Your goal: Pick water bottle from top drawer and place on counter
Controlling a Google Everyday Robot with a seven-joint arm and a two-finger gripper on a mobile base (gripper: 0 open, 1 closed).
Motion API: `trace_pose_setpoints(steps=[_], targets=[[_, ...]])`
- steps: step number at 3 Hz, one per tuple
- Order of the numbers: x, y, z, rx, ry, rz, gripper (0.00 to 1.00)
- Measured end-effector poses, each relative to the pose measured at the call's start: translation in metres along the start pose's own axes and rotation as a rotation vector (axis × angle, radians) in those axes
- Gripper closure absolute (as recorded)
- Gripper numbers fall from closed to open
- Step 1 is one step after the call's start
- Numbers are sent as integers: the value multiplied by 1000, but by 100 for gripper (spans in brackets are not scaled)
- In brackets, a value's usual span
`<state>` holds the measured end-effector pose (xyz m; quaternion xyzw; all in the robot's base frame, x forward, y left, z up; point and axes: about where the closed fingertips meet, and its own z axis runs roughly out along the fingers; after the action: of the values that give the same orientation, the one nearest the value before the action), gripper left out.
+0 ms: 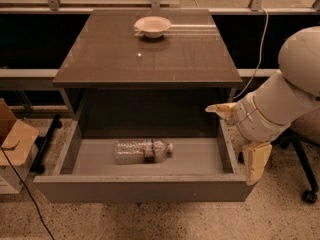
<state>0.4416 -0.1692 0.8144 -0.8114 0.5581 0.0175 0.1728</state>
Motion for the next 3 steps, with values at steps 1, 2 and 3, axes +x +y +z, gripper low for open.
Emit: trace_pose_setpoints(steps=[1, 2, 3], targets=[[0, 0, 0, 0, -1, 0, 0], [-3, -7, 12, 9, -44, 17, 0], [-7, -21, 29, 31, -96, 51, 0]])
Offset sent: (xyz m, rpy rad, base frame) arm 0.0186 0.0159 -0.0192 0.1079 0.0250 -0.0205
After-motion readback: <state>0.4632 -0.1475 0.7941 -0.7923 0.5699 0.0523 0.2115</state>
